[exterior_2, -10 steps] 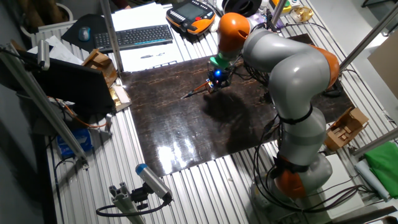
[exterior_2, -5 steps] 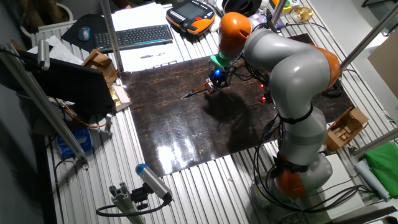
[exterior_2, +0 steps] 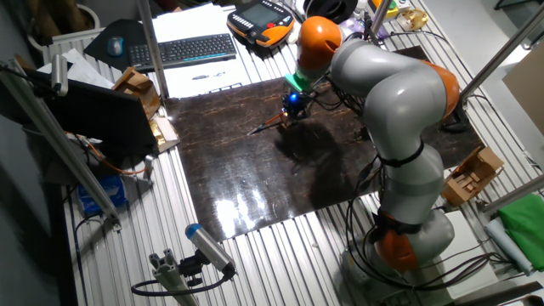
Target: Place the brush on the pen rack
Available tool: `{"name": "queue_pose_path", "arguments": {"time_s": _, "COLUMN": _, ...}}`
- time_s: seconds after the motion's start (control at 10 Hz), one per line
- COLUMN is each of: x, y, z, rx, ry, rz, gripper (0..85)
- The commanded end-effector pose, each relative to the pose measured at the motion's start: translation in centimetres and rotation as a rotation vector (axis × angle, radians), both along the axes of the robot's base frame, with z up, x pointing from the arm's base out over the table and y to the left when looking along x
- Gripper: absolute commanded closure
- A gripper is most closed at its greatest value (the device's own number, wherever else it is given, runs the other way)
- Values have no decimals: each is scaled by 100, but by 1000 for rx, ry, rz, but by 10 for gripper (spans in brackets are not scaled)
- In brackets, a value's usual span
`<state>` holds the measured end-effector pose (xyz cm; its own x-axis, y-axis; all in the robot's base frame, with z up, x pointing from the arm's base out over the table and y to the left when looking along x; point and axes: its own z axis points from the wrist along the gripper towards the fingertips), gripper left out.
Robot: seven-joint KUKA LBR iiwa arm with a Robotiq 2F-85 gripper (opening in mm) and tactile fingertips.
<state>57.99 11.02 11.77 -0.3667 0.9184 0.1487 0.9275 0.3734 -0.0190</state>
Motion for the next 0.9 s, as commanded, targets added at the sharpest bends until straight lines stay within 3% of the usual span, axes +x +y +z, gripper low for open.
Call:
{"name": "queue_pose_path", "arguments": {"time_s": 0.0, "x": 28, "y": 60, "z": -32, "rx": -6, "ry": -1, "rz": -20, "gripper": 843}}
{"name": "queue_pose_path", "arguments": {"time_s": 0.2, "x": 97, "y": 161, "z": -89, "rx": 5, "ry": 2, "rz": -58, "gripper": 843}}
{"name": "queue_pose_path", "arguments": {"time_s": 0.4, "x": 159, "y": 195, "z": -142, "rx": 45, "ry": 2, "rz": -106, "gripper": 843}}
{"name": "queue_pose_path", "arguments": {"time_s": 0.8, "x": 259, "y": 337, "z": -210, "rx": 51, "ry": 19, "rz": -141, "gripper": 843}}
